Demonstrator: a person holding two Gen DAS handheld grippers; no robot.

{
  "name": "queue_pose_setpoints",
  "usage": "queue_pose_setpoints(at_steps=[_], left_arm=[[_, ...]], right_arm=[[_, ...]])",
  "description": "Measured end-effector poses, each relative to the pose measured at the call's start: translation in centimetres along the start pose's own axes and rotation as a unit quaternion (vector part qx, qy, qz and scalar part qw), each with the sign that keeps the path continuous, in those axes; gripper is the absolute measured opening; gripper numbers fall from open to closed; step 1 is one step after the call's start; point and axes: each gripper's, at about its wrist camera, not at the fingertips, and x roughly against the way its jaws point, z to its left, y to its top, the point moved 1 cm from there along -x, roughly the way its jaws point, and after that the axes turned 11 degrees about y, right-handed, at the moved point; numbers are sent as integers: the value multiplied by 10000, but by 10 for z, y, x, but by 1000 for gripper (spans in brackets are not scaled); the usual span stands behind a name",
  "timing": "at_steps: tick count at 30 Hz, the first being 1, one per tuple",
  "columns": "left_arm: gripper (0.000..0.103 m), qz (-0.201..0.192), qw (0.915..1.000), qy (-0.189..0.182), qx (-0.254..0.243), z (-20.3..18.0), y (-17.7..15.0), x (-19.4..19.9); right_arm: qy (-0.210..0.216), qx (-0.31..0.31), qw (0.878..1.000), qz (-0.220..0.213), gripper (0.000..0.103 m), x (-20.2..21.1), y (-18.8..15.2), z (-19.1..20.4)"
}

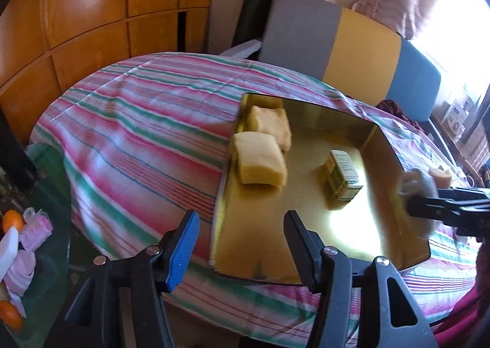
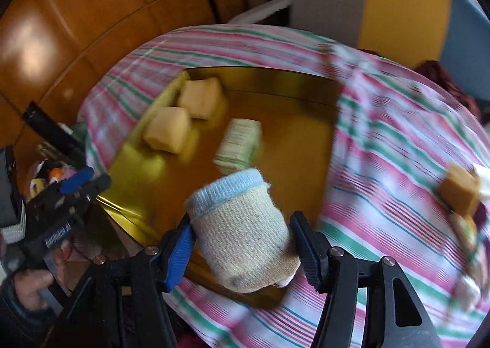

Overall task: Organize objects
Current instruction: 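Carry the white sock into the gold tray and open the right gripper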

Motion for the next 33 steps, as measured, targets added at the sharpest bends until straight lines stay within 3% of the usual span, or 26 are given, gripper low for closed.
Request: queue_pose_setpoints(at_steps=[4, 14, 16, 17, 18, 25, 33], left_arm=[[58, 51, 9998, 72, 175, 16, 0, -5], [57, 185, 9993, 67, 314, 27, -3, -17], [57, 207, 9991, 58, 369, 30, -2, -18], [57, 210, 9990, 67, 387, 31, -2, -18], [57, 217, 9989, 72, 398, 32, -2, -19], [57, 144, 9988, 86, 450, 39, 1, -17], [56, -6, 9996, 58, 262, 29, 1, -7]], right_arm=[[123, 21, 9999, 90, 62, -33, 21, 18], [-303, 74, 9995, -13, 67, -94, 76, 37], [-284, 60, 9996, -53, 75, -100, 83, 36], [-259, 58, 9996, -88, 87, -101, 85, 36], [-204, 81, 9997, -108, 96, -100, 87, 36], [-136, 22, 9980, -618, 100, -58, 75, 29], [-905, -42, 9913, -951, 102, 8, 9, -1]])
